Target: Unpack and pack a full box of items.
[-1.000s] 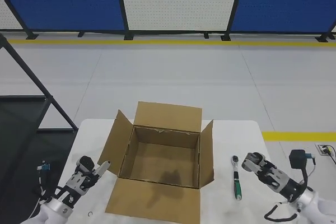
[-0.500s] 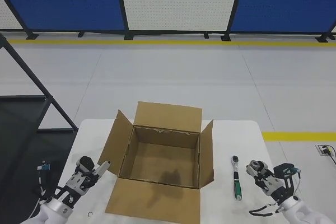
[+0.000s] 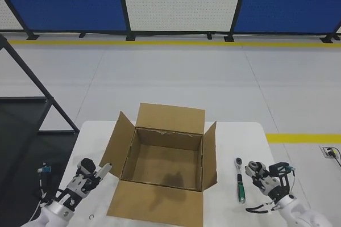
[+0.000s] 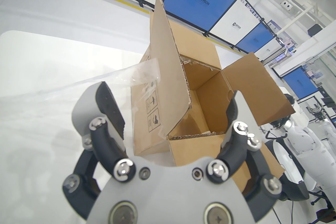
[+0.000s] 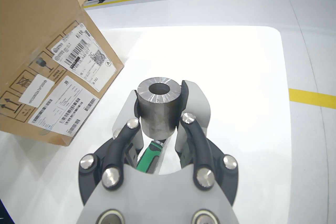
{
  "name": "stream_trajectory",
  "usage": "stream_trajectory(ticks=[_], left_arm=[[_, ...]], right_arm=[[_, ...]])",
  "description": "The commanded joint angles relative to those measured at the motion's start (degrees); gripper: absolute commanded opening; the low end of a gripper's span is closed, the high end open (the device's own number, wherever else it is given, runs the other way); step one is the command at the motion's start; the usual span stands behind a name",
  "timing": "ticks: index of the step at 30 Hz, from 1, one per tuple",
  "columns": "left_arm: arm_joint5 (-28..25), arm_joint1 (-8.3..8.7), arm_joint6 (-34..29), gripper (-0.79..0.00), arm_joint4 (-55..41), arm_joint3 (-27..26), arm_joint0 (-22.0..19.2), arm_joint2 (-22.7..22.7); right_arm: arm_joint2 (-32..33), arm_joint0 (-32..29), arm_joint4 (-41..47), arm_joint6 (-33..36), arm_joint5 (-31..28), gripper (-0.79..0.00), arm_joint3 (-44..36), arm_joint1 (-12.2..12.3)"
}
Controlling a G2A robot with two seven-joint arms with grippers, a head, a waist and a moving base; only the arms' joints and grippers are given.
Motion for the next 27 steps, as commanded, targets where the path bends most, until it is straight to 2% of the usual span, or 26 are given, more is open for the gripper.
stream_trajectory(ticks=[1, 9, 16, 27], left_arm=[[0.0, 0.0, 0.0, 0.0, 0.0, 0.0, 0.0, 0.0], [0.0, 0.0, 0.0, 0.0, 0.0, 0.0, 0.0, 0.0], [0.0, 0.0, 0.0, 0.0, 0.0, 0.0, 0.0, 0.0], [0.0, 0.0, 0.0, 0.0, 0.0, 0.0, 0.0, 0.0]], right_arm=[[-0.8, 1.8, -1.7, -1.3, 0.9, -0.785, 3.6, 0.1], [-0.5, 5.7, -4.4, -7.0, 0.9, -0.785, 13.8, 1.0], [-0.2, 6.1, -6.8, -10.3, 2.4, -0.785, 16.3, 1.7], [-1.9, 7.6, -8.0, -10.8, 3.0, -0.773, 18.9, 2.3]])
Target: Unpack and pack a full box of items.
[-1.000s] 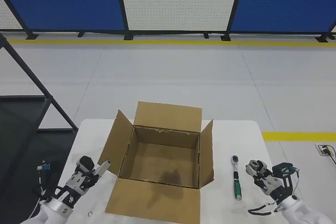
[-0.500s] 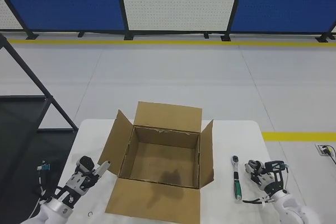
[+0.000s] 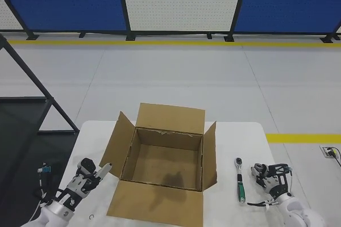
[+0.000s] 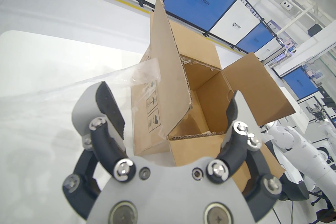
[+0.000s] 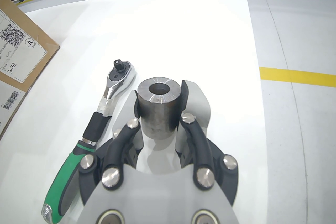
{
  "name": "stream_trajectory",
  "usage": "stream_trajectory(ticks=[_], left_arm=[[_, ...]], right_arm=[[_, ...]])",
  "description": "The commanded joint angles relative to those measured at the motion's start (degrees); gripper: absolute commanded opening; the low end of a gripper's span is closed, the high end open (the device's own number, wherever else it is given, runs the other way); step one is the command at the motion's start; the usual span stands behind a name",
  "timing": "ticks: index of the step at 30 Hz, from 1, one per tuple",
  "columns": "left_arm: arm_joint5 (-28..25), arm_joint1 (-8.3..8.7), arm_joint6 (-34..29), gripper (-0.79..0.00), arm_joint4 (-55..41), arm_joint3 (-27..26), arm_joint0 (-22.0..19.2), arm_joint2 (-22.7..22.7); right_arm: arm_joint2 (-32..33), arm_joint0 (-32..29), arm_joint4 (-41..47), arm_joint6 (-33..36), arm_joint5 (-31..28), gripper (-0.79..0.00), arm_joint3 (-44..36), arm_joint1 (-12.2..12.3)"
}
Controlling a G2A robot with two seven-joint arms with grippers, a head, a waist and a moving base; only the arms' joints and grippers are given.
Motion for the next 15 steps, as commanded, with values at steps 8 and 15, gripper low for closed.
stream_trajectory(ticks=[8, 15], left_arm=[[0.0, 0.0, 0.0, 0.0, 0.0, 0.0, 0.0, 0.0], [0.0, 0.0, 0.0, 0.0, 0.0, 0.0, 0.0, 0.0]], right_arm=[[-0.7, 0.1, 0.3, -0.8, 0.2, -0.579, 0.7, 0.5], [-1.0, -0.3, 1.1, -0.8, 0.2, -0.517, 0.4, 0.9]])
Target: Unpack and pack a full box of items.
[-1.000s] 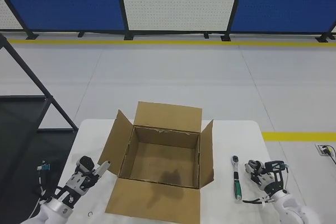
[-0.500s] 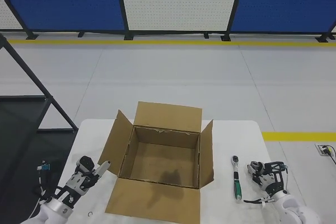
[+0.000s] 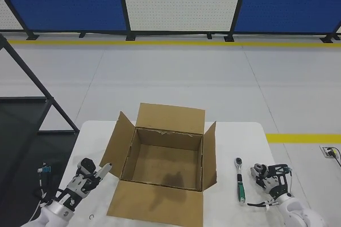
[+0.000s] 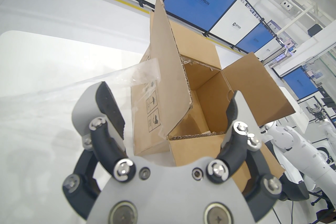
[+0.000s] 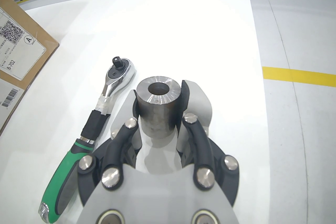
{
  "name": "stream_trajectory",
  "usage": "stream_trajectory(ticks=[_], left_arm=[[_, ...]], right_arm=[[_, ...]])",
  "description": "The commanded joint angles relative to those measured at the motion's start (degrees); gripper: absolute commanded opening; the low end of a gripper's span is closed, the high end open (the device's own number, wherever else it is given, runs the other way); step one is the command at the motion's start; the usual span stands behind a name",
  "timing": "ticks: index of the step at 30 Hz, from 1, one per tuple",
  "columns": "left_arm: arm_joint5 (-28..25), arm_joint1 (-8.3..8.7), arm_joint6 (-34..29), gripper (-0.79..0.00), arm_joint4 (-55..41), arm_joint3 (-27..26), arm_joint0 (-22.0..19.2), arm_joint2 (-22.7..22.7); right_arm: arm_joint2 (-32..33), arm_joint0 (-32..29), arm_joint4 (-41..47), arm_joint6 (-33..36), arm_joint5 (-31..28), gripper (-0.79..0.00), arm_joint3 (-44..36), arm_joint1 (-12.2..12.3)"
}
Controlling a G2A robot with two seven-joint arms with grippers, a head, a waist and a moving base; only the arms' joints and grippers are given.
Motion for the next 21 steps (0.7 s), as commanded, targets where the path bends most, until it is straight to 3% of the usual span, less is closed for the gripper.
stream_trajectory(ticks=[1, 21], left_arm=[[0.0, 0.0, 0.0, 0.0, 0.0, 0.0, 0.0, 0.0], [0.0, 0.0, 0.0, 0.0, 0.0, 0.0, 0.0, 0.0]], right_arm=[[-0.1, -0.2, 0.2, -0.1, -0.1, -0.514, -0.2, 0.1], [-1.1, -2.6, 2.2, 0.3, 0.2, -0.456, -4.4, 1.0]])
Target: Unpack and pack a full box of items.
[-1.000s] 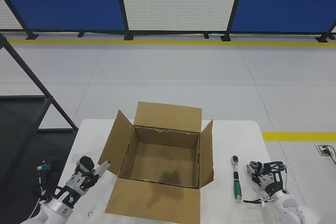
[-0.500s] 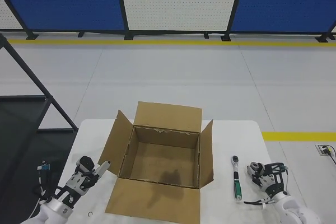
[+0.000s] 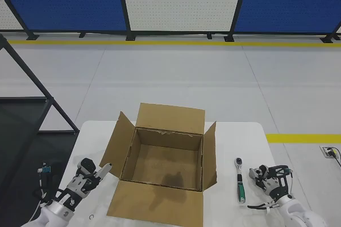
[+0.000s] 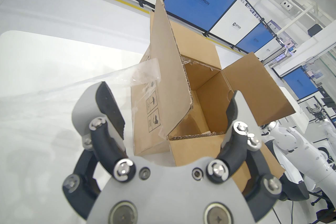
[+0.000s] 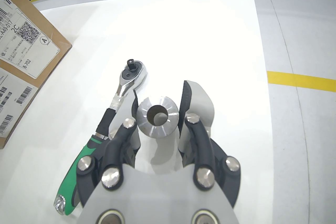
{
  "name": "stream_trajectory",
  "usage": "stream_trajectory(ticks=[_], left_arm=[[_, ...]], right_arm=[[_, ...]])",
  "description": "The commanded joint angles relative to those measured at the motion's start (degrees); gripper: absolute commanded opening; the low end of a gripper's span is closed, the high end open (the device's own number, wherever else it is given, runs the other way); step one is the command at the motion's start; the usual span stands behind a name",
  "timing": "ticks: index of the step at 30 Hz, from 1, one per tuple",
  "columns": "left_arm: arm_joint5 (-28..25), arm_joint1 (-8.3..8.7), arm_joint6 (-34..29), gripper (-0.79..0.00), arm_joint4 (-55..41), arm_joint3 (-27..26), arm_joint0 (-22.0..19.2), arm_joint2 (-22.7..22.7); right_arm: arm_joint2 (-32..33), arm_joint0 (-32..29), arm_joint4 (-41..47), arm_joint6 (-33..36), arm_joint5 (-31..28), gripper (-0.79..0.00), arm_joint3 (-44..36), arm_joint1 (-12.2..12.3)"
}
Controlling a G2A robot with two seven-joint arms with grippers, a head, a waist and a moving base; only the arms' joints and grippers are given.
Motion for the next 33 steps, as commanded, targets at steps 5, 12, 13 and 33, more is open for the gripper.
stream_trajectory(ticks=[5, 12, 13, 33], left_arm=[[0.0, 0.0, 0.0, 0.0, 0.0, 0.0, 0.0, 0.0], [0.0, 0.0, 0.0, 0.0, 0.0, 0.0, 0.0, 0.0], [0.0, 0.0, 0.0, 0.0, 0.0, 0.0, 0.0, 0.0], [0.0, 0.0, 0.0, 0.0, 0.0, 0.0, 0.0, 0.0]], right_arm=[[0.1, -0.4, 0.7, -0.2, 0.1, -0.443, -0.6, 0.3], [1.1, -2.1, 2.3, -0.6, -0.6, -0.206, -3.1, 0.8], [1.3, -2.4, 2.9, -0.9, -0.9, -0.105, -3.5, 0.8], [6.8, -7.4, 11.3, 2.6, -2.0, 0.0, -14.4, 1.8]])
